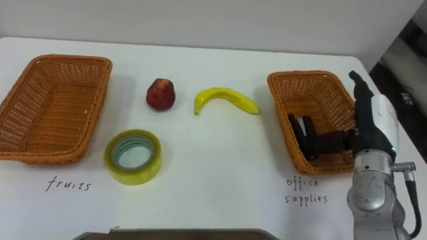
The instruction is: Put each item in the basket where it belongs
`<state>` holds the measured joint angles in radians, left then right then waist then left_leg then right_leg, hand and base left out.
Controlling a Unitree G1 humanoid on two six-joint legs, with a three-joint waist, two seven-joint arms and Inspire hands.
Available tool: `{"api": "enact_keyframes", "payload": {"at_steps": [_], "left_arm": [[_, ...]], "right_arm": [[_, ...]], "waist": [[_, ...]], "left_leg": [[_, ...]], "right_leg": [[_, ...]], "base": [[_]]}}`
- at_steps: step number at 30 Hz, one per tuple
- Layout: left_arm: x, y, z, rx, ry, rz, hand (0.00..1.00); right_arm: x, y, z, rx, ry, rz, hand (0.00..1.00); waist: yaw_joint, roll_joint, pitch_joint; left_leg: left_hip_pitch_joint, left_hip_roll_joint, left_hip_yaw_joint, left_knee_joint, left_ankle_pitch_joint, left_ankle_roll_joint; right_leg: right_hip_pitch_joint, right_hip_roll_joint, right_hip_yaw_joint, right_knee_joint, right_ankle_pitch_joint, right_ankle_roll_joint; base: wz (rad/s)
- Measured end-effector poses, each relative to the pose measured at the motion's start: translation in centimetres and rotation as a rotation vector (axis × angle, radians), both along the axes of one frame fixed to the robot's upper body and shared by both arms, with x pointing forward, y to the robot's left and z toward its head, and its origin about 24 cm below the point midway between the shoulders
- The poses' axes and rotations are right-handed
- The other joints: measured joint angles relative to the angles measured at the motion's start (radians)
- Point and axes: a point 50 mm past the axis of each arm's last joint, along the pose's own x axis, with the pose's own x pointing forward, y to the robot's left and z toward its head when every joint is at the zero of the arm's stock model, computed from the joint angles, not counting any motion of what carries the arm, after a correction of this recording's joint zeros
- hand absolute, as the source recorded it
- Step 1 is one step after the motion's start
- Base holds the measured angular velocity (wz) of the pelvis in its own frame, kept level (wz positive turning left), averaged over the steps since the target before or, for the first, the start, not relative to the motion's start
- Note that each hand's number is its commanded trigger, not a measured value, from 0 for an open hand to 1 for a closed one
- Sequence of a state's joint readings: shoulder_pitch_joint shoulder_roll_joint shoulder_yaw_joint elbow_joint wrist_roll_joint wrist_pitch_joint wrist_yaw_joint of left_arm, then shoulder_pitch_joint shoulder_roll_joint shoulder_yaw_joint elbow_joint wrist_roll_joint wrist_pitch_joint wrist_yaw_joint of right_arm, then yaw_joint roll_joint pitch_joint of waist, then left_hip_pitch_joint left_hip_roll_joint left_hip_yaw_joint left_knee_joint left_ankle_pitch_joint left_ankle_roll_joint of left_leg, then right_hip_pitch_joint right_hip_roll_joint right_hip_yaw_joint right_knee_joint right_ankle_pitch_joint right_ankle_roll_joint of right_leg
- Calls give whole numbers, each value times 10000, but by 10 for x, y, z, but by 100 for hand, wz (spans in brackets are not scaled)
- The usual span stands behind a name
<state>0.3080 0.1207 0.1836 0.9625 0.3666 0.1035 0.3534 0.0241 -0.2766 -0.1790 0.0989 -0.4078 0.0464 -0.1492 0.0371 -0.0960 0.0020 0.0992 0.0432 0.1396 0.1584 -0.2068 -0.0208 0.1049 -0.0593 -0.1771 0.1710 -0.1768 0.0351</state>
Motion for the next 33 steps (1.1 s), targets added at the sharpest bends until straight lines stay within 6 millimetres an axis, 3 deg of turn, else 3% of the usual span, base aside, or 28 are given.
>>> {"api": "enact_keyframes", "payload": {"at_steps": [7,13,19,22,23,27,33], "left_arm": [[-2,0,0,-10,46,23,0],[3,0,0,10,-112,-13,0],[5,-2,-1,-65,-147,-43,0],[10,-3,-1,-189,-228,-116,0],[10,-3,-1,-188,-192,-166,0],[12,-3,-1,-166,-139,-476,0],[24,-6,-1,-247,-285,-643,0]], "right_arm": [[4,11,23,247,-997,566,0],[5,23,48,324,-1790,1446,0],[18,45,55,889,-1825,2683,0],[20,55,62,1042,-1882,3289,0],[23,61,64,1181,-1914,3609,0],[31,80,69,1924,-1981,4487,0],[36,100,73,2306,-1964,5391,0]], "waist": [[18,-67,2],[237,-121,-8],[309,-176,15],[526,-188,7],[541,-248,-25],[580,-348,-3],[1027,-346,43]], "left_leg": [[-9,1,-20,-2,0,0],[1,-1,-6,21,0,1],[-38,-1,-11,29,0,0],[-52,0,-31,-6,-1,0],[-51,1,-58,-7,0,0],[-51,-3,-157,64,3,1],[-78,-25,-273,56,-1,4]], "right_leg": [[-5,-3,-23,-3,0,0],[13,-7,-12,-8,0,0],[13,-16,-35,9,0,0],[-2,-9,-42,13,0,0],[6,-7,-73,19,0,0],[74,-11,-199,-6,0,0],[92,-27,-286,-22,1,0]], "base": [[0],[0],[0],[0],[4],[10],[6]]}}
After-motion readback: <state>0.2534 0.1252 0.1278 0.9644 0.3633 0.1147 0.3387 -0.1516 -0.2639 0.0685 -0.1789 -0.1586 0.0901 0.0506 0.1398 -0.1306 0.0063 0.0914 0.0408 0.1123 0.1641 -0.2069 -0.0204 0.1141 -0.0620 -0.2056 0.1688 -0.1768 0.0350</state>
